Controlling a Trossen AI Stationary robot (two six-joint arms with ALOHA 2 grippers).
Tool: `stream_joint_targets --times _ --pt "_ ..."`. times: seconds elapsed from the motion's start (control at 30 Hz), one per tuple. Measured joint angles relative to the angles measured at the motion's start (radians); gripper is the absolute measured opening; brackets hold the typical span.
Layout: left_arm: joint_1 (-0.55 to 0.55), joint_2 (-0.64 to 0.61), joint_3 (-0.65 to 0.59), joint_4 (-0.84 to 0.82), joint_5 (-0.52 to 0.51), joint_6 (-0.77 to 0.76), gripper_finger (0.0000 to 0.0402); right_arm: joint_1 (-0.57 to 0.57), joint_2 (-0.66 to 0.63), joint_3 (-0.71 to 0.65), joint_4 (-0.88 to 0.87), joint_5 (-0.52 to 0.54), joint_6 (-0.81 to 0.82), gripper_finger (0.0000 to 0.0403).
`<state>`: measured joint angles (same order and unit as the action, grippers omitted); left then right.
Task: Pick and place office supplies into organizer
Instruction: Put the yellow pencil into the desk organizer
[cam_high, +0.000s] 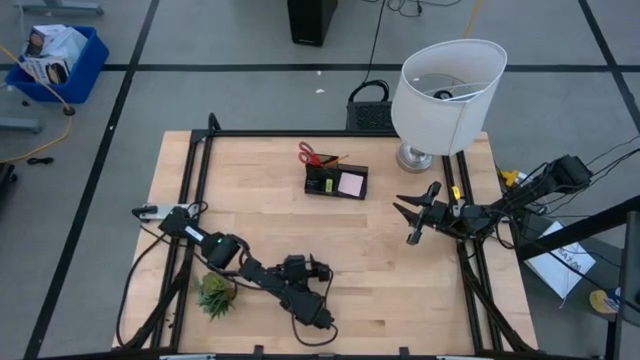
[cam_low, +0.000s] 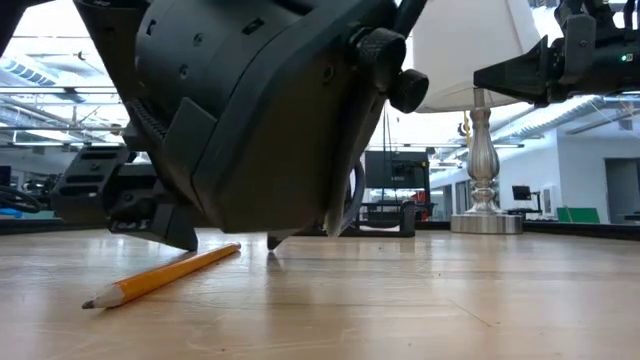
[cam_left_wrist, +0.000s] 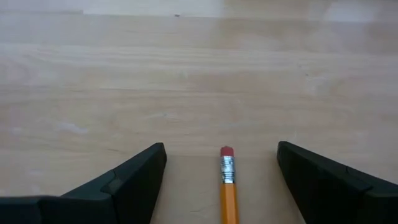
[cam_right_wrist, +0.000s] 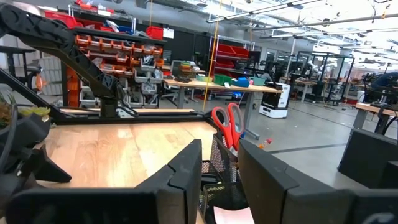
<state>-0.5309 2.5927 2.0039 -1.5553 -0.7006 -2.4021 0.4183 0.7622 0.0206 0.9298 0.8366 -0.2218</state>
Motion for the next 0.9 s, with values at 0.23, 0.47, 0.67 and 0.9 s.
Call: stream_joint_targets --times 0.23,0.47,0.67,0.9 --pt "0.000 0.004 0.052 -0.006 0.047 0.033 0.0321 0.000 0.000 0.000 0.000 0.000 0.000 0.0100" --pt "-0.002 0.004 0.086 -0.006 0.065 0.120 0.0321 0.000 0.000 0.000 0.000 0.000 0.000 0.0100" --pt "0.001 -0.001 0.088 -0.007 0.082 0.101 0.0321 0.000 0.000 0.000 0.000 0.000 0.000 0.0100" --pt "0.007 -0.005 0.081 0.000 0.099 0.114 0.0269 0.000 0.000 0.000 0.000 0.000 0.000 0.0100"
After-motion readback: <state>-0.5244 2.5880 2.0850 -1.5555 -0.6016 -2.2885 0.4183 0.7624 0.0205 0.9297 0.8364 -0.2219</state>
